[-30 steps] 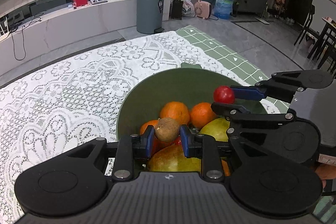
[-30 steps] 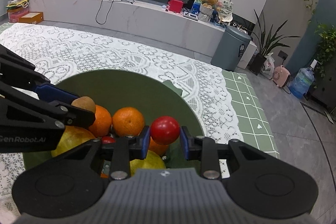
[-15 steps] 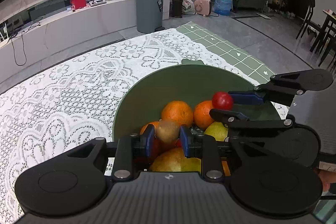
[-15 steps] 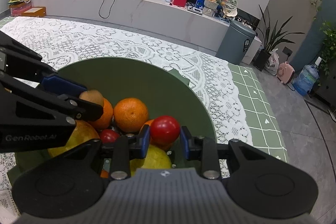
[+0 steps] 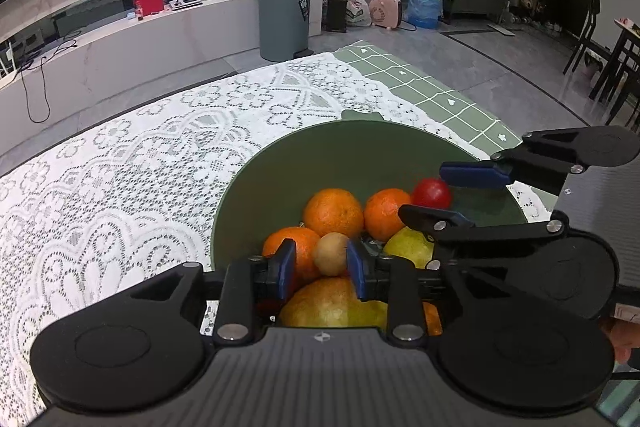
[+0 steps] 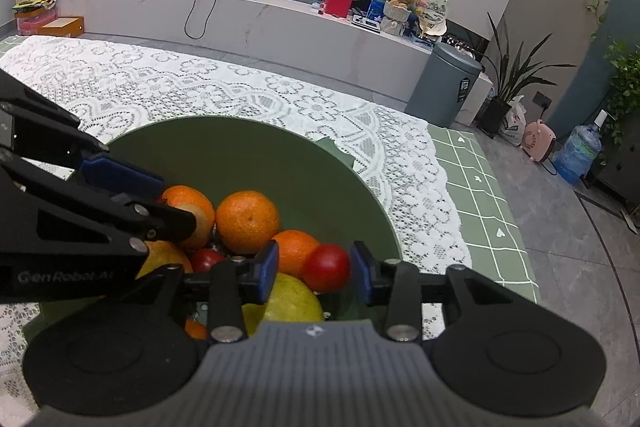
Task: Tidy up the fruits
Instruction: 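Open both tools to drop the kiwi and tomato into the colander, then move both tools back to the last kiwi and tomato on the tablecloth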
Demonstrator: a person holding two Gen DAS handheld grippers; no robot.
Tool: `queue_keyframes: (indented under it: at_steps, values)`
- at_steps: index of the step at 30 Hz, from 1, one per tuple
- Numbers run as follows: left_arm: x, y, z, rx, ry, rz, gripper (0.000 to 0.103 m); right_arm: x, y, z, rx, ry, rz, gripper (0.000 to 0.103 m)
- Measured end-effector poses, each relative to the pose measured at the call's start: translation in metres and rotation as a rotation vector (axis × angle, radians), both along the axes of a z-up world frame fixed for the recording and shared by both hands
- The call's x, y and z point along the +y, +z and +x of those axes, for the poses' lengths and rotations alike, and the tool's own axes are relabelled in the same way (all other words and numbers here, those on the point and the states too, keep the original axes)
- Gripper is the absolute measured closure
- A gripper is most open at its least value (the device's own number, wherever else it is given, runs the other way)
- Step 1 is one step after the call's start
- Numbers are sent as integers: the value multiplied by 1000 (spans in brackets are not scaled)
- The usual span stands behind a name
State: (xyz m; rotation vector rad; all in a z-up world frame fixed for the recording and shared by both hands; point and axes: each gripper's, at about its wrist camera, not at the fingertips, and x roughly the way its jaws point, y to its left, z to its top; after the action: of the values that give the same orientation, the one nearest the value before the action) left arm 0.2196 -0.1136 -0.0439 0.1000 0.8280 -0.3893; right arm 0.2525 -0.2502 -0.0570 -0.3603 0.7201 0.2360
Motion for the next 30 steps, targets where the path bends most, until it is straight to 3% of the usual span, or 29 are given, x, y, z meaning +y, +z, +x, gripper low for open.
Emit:
queue_keyframes:
  at_steps: [4,13,17,30]
  values:
    - [1,4,-4,-14,3,1,60,-2,4,-3,-9,-5,1,58]
    - [6,21,-18,-49,14,-26,58,-4,16,-22,-48,-47,26,39]
    - [11,27,-28,-70,39,-40,56,-3,22,-34,-62,-68,56,21]
    - [33,46,-66,-149,88,-52,46,13,39,-80,-118,-119,139,11]
